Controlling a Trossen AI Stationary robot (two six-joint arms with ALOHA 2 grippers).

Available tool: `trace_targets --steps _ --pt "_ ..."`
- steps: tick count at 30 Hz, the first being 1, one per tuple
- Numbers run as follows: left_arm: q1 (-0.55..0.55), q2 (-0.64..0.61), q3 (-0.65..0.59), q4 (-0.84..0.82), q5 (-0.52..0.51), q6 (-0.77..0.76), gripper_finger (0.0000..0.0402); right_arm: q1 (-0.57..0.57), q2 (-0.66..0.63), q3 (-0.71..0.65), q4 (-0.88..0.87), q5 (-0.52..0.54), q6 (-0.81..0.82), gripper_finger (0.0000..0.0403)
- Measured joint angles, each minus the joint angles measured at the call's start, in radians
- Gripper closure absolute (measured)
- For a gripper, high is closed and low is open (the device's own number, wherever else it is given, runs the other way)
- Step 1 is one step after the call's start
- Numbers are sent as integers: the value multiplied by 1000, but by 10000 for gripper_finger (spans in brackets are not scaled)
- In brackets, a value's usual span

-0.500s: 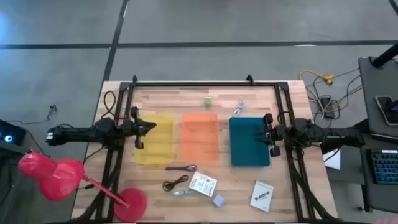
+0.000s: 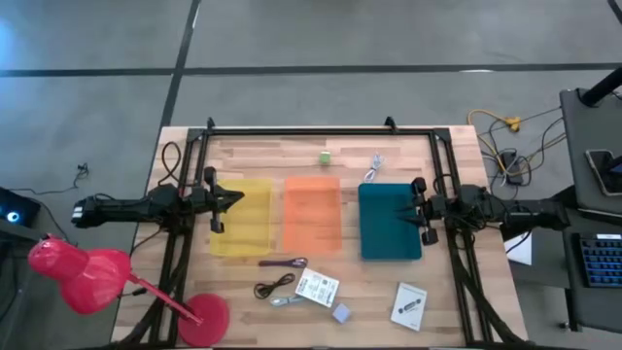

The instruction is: Pick and place items into bin

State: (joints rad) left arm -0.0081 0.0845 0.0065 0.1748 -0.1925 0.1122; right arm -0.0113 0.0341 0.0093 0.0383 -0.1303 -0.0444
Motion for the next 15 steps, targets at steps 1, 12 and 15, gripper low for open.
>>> trace_targets --steps 1,12,15 --pt "0 0 0 0 0 0 402 0 0 0 0 0 0 335" --pt "0 0 0 0 0 0 402 0 0 0 0 0 0 335" --pt "0 0 0 0 0 0 402 0 0 0 7 0 -8 335"
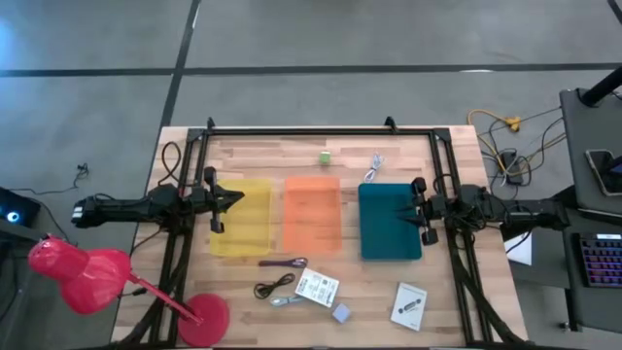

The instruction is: Pick and place items into bin

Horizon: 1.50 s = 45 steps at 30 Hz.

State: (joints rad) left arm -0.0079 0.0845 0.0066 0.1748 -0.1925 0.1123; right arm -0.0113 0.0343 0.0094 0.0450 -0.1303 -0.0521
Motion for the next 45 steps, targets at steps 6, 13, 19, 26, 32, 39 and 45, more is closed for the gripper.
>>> trace_targets --steps 6,13,19,26,32,39,45 --pt "0 0 0 0 0 0 402 0 7 0 266 54 -159 335" --pt "0 -1 0 0 0 0 402 5 121 0 353 86 531 335" --pt "0 2 0 0 0 0 402 19 389 155 158 -308 804 335" --pt "0 -1 0 8 0 6 402 112 653 567 -691 -417 694 335" --pt "0 0 0 150 1 -35 402 97 813 808 -717 -345 1120 335" --pt "0 -5 0 485 0 -354 402 75 979 1073 -404 140 974 335" --pt "0 -3 0 670 -6 -406 402 -137 1189 1288 -876 363 1026 329"
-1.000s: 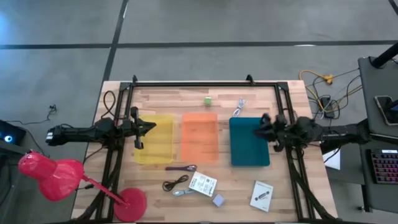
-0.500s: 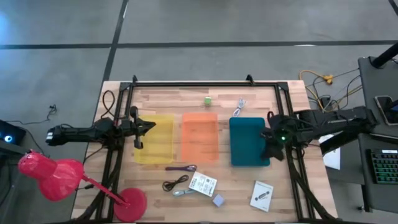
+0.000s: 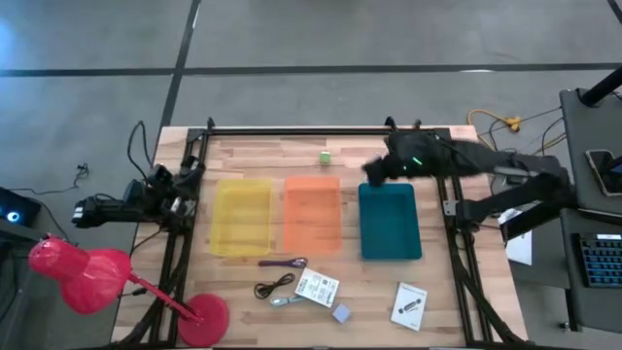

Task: Pick and place items into bin
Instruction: Put the green charger adapter into the orange bin

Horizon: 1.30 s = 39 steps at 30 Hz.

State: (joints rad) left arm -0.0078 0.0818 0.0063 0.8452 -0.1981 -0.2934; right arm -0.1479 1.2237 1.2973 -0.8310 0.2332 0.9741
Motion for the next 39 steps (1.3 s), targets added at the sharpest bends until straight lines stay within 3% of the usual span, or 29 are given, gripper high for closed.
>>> trace_targets --steps 3,5,9,15,20,29,39 --pt "0 6 2 -107 -52 -133 402 -131 124 56 -35 -101 14 305" --pt "0 10 14 -310 -70 -192 402 -199 231 85 -16 -211 13 280" --pt "0 19 66 -616 -69 -227 402 -284 456 186 -19 -253 0 215" --pt "0 22 143 -754 -46 -193 402 -326 758 404 -73 -269 -38 139" --pt "0 25 182 -815 -74 -175 402 -349 945 600 -184 -270 -68 106" --pt "0 27 208 -884 -95 -170 402 -378 1174 859 -333 -301 -38 108" --pt "0 25 207 -891 -95 -171 402 -400 1241 902 -391 -313 24 157"
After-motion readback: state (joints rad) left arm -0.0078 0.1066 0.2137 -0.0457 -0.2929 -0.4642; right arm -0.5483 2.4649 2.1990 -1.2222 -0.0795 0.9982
